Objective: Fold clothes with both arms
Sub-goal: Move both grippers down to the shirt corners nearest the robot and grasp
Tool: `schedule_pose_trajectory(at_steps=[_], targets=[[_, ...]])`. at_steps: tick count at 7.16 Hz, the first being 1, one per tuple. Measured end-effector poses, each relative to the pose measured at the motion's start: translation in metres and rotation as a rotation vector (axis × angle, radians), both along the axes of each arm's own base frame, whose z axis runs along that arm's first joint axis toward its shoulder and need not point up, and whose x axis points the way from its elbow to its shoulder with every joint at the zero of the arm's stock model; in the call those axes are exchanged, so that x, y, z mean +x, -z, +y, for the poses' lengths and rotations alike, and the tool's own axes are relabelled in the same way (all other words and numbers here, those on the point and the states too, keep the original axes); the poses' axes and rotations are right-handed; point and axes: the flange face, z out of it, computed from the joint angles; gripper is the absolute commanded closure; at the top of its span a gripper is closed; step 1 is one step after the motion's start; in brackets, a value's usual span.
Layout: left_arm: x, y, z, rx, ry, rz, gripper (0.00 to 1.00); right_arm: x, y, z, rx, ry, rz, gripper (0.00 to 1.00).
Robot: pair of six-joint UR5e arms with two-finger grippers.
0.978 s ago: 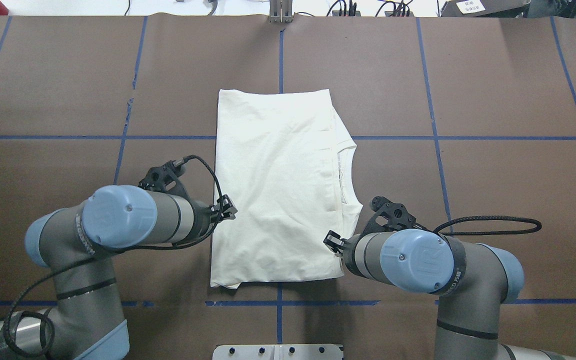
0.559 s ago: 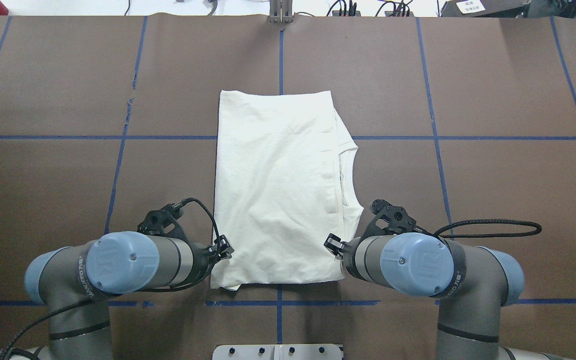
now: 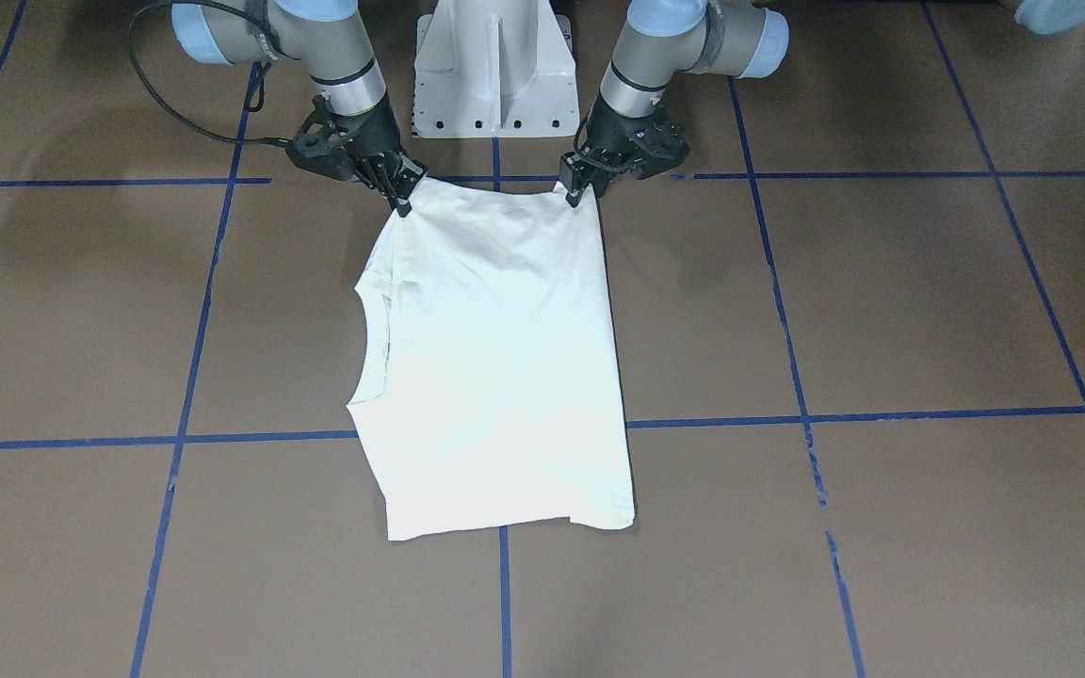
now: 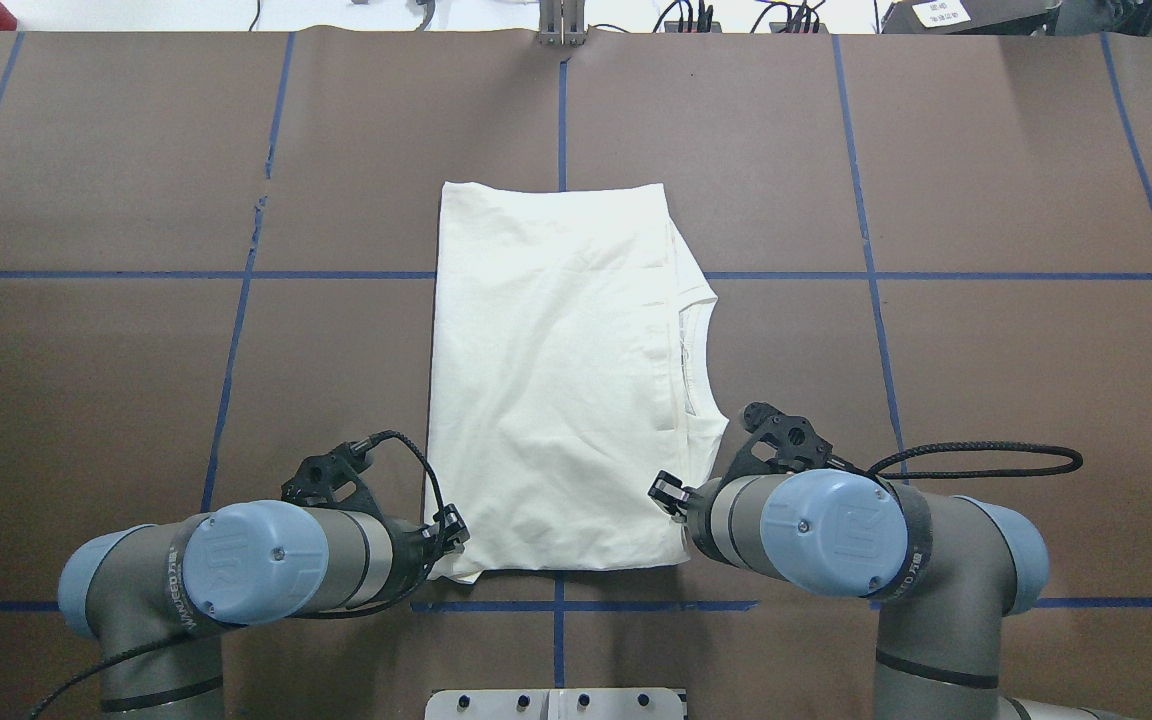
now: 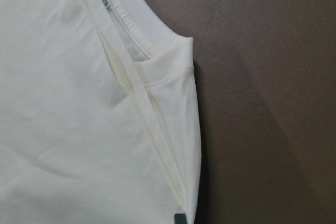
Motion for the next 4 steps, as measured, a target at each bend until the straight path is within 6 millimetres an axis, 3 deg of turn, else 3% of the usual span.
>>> schedule_pose_trajectory(at_steps=[1, 2, 3, 4], targets=[[0.0012, -0.0026, -0.0001, -0.002, 0.001, -0.005, 0.53, 0.0003, 0.0000, 0.0001, 0.000, 0.000, 0.000, 1.00], [0.0019, -0.0034, 0.0008, -0.003, 0.000, -0.007, 0.93, 0.0007, 0.0001, 0.0000, 0.000, 0.000, -0.001, 1.00], [0.0023, -0.0035, 0.0018, -0.003, -0.002, -0.007, 1.00, 0.0009, 0.0001, -0.0001, 0.000, 0.000, -0.001, 1.00], [0.0024, -0.0028, 0.0023, -0.003, -0.002, -0.006, 1.00, 0.0010, 0.0001, -0.0002, 0.000, 0.000, -0.001, 1.00]])
